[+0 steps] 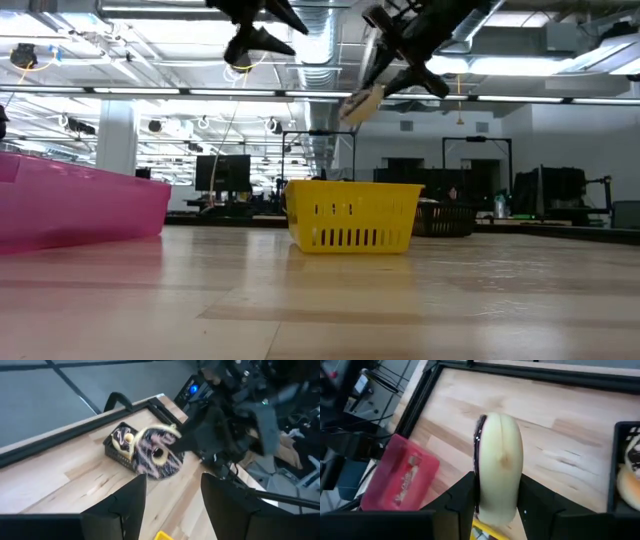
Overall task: Pick & Place Food Item
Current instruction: Put the black donut into the black bin
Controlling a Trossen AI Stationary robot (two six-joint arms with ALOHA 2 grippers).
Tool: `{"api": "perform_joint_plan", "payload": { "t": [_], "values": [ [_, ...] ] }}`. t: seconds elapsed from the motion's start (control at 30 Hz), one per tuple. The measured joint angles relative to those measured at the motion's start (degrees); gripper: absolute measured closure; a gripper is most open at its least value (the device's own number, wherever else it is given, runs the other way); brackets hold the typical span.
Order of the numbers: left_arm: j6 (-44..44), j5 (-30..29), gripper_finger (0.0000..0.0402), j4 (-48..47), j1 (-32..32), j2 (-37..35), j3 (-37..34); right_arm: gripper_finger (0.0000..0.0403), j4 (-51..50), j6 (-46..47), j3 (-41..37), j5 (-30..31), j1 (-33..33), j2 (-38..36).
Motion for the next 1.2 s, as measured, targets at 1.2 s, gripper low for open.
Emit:
{"api": "perform_joint_plan", "payload": {
  "t": [1.2],
  "values": [
    [-1.26, -16.02, 0.0215, -7.24, -12.77, -12.03, 0.0, 0.0278, 35.32, 16.18, -49.97, -4.02, -16.16, -26.34]
  ]
}}
